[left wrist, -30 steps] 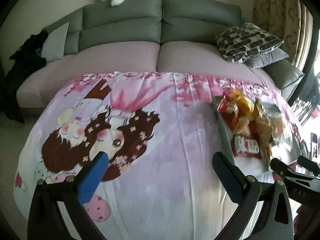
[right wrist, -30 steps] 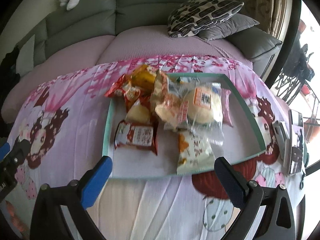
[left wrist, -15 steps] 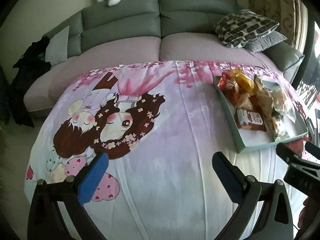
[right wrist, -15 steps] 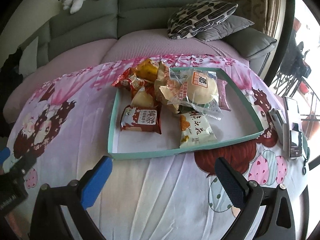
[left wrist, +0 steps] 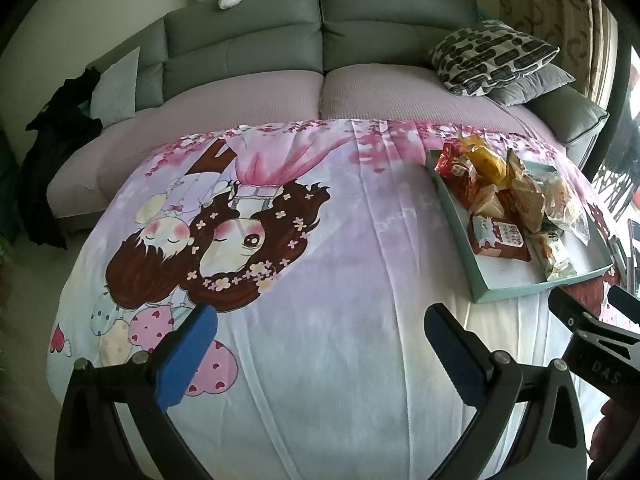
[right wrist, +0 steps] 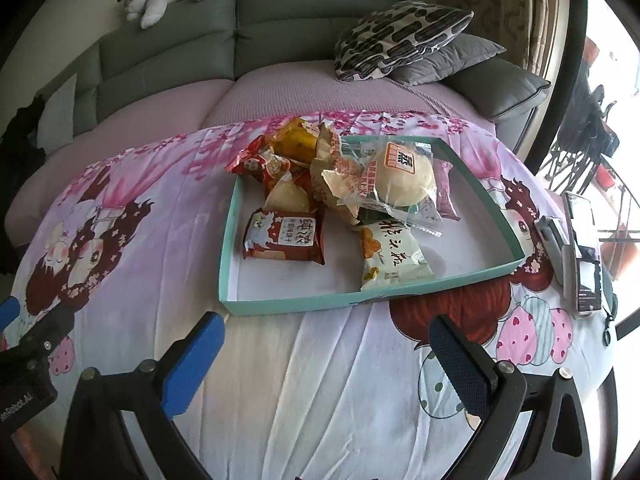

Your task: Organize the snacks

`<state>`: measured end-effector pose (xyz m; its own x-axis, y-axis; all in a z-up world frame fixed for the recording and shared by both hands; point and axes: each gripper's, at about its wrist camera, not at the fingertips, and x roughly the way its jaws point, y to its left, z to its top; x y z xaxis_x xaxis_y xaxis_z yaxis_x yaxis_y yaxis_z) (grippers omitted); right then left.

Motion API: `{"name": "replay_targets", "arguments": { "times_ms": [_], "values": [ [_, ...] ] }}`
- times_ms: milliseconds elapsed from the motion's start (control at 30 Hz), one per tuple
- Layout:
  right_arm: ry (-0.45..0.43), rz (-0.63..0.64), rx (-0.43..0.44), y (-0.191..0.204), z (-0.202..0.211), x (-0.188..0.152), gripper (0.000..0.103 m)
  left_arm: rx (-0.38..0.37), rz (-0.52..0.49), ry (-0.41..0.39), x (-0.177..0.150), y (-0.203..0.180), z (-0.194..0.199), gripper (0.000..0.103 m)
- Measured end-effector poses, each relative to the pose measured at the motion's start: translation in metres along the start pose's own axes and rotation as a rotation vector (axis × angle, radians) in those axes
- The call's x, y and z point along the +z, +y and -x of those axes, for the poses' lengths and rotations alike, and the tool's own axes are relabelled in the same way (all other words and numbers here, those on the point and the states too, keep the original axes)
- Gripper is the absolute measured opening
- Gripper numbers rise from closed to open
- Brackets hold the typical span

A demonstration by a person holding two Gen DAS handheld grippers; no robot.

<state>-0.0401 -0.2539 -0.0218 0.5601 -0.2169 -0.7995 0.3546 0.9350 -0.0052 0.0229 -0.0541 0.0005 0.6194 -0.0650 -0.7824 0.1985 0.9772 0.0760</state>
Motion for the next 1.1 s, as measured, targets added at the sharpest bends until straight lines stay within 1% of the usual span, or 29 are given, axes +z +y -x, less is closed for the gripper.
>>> {"name": "replay_targets", "arguments": {
  "times_ms": [500, 1100],
  "values": [
    [-0.012, -0.001, -0.009, -0.0014, 0.0035, 0.0032, 0.103, -0.006, 0.008, 0.014, 0.0002, 0.0005, -0.0020, 0.103],
    [-0.016, -0.004, -0.008, -0.0017, 0.0061, 0.0050, 0.103, -0.013, 0.013, 0.008, 0.0009, -0.0001, 0.0006, 0.103]
  ]
}}
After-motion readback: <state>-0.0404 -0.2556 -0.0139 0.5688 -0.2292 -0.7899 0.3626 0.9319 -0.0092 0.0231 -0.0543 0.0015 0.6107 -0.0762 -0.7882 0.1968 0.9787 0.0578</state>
